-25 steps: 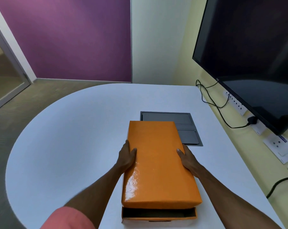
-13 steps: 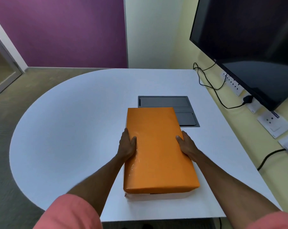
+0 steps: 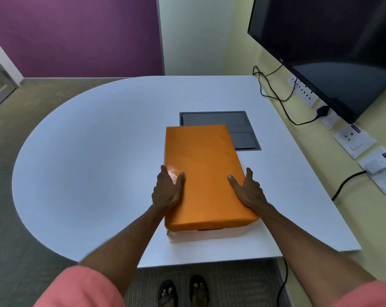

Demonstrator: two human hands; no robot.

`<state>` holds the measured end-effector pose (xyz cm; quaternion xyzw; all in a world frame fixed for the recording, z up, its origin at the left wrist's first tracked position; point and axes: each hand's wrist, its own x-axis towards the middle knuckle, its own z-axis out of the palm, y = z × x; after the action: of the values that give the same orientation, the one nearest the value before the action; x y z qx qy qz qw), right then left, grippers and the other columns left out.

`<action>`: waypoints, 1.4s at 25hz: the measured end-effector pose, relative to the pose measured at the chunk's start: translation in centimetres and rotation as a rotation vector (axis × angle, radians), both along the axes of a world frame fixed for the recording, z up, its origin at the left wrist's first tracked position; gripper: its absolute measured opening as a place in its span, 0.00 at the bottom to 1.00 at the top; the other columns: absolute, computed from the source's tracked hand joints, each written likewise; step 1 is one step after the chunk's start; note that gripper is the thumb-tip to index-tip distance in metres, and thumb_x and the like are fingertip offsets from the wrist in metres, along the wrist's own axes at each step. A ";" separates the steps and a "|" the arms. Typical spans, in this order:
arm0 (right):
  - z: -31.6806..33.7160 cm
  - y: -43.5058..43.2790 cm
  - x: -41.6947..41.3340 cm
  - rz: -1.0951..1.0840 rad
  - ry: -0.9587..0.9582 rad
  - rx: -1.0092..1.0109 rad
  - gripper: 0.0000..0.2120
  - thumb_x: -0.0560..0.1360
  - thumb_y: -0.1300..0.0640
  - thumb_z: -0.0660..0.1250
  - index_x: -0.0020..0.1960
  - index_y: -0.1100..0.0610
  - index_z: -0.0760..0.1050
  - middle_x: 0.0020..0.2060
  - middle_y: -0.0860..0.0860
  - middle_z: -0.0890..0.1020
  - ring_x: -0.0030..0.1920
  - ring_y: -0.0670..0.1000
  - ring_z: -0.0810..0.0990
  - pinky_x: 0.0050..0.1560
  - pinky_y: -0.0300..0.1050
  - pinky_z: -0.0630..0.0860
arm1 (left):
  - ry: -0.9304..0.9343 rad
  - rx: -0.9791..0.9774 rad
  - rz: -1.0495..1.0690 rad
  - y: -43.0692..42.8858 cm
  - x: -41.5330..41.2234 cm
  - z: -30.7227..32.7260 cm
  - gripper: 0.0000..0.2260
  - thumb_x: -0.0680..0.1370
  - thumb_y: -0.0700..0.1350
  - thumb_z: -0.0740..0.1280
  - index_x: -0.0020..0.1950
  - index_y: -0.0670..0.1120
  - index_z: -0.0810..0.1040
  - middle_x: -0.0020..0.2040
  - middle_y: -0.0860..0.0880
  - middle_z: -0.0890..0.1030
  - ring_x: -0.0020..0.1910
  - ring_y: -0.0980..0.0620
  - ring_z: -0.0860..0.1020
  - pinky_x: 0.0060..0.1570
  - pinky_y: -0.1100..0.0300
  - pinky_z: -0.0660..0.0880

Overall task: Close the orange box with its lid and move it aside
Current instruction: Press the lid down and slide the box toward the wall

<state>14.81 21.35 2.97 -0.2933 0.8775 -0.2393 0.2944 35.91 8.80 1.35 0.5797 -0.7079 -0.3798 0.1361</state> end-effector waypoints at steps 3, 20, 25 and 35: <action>-0.5 0.5 0.6 0.010 0.004 0.000 0.41 0.74 0.31 0.54 0.77 0.50 0.44 0.73 0.59 0.66 0.69 0.65 0.69 0.68 0.64 0.67 | -0.018 -0.002 -0.005 1.4 0.4 -0.4 0.39 0.74 0.69 0.56 0.77 0.50 0.48 0.76 0.44 0.62 0.70 0.37 0.69 0.66 0.38 0.67; -2.5 0.8 1.6 0.039 0.128 -0.038 0.35 0.76 0.34 0.53 0.75 0.52 0.49 0.69 0.59 0.70 0.64 0.64 0.74 0.64 0.63 0.72 | -0.101 -0.083 0.012 2.5 0.5 -1.8 0.36 0.76 0.67 0.55 0.78 0.50 0.48 0.73 0.42 0.66 0.67 0.39 0.72 0.61 0.42 0.71; -1.7 0.1 1.4 0.070 0.264 0.018 0.40 0.74 0.32 0.54 0.77 0.53 0.45 0.75 0.58 0.59 0.73 0.61 0.63 0.68 0.62 0.65 | -0.209 -0.129 -0.020 2.2 0.7 -1.6 0.38 0.76 0.68 0.53 0.78 0.49 0.46 0.78 0.42 0.58 0.72 0.39 0.65 0.68 0.38 0.62; 0.7 -9.6 -1.8 0.311 0.421 0.030 0.41 0.75 0.33 0.53 0.78 0.56 0.44 0.79 0.55 0.47 0.79 0.56 0.46 0.77 0.59 0.49 | -0.227 -0.204 -0.306 -7.1 -3.8 1.9 0.43 0.74 0.68 0.56 0.79 0.49 0.40 0.80 0.46 0.41 0.79 0.45 0.45 0.74 0.39 0.52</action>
<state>12.99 11.72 3.72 -0.4637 0.8672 -0.1118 0.1430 32.07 1.66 3.23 0.4878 -0.8333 -0.2546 0.0540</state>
